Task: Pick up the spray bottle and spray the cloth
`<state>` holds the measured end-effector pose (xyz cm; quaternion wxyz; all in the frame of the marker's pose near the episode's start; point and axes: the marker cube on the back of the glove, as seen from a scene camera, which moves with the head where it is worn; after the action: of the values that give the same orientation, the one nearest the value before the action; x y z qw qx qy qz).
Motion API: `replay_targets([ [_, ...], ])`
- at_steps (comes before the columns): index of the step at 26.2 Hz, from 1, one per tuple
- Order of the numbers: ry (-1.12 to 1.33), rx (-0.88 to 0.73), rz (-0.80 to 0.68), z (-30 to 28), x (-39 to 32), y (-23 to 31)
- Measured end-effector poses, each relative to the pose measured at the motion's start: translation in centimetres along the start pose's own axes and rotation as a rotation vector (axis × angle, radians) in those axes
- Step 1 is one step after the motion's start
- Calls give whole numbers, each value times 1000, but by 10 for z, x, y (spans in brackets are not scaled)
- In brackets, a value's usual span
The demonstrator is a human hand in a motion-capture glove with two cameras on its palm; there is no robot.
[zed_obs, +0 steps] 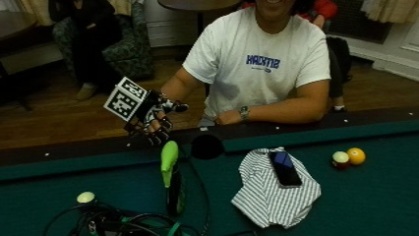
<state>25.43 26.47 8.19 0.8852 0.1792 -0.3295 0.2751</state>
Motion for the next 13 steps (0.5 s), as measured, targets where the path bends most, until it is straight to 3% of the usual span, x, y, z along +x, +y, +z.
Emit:
replay_targets([
  [5, -194, 30, 66, 2, 34, 11],
  [13, -206, 38, 90, 12, 49, 3],
])
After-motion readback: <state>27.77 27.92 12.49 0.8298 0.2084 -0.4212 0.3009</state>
